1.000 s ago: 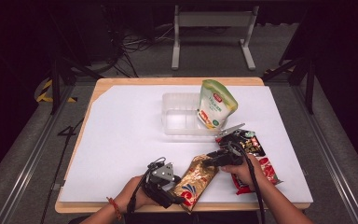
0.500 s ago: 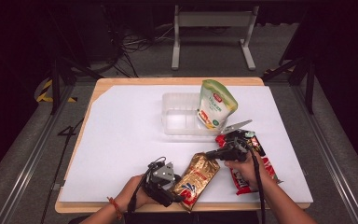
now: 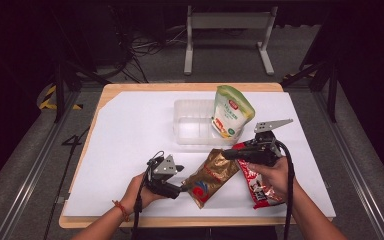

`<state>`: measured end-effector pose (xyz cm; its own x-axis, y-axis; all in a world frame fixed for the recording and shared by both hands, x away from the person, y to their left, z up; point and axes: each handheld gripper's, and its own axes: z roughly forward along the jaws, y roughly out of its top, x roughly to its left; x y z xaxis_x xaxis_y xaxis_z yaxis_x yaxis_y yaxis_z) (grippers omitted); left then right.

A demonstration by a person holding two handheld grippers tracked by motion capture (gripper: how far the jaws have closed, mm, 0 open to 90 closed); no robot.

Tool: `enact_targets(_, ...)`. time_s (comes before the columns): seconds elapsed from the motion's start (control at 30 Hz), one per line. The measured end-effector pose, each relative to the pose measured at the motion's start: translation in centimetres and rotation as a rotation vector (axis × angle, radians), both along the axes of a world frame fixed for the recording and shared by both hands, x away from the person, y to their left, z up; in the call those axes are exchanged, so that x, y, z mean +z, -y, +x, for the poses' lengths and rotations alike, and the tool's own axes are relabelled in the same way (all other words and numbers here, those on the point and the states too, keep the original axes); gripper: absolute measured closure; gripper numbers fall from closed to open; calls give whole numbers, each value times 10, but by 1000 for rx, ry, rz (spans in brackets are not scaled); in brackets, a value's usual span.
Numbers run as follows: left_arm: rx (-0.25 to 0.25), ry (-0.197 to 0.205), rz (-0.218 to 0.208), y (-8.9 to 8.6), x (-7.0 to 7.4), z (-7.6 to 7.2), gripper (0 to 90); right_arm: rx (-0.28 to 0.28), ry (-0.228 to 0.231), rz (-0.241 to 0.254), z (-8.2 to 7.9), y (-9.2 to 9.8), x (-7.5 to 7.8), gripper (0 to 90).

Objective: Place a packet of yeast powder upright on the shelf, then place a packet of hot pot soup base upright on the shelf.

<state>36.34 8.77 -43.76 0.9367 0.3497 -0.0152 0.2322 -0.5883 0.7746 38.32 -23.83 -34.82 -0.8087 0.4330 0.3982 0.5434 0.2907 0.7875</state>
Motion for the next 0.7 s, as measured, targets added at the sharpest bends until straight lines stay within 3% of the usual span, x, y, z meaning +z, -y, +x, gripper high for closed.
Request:
enact_targets(0.3, 34, 60, -32, -11, 14, 4, 233, -67, 65, 56, 0, 5, 15, 900)
enact_targets(0.47, 69, 63, -63, -38, 21, -1, 193, -133, 106, 77, 0, 8, 26, 900)
enact_targets(0.7, 106, 44, -67, -74, 16, -7, 191, -196, 143, 86, 6, 8, 43, 900)
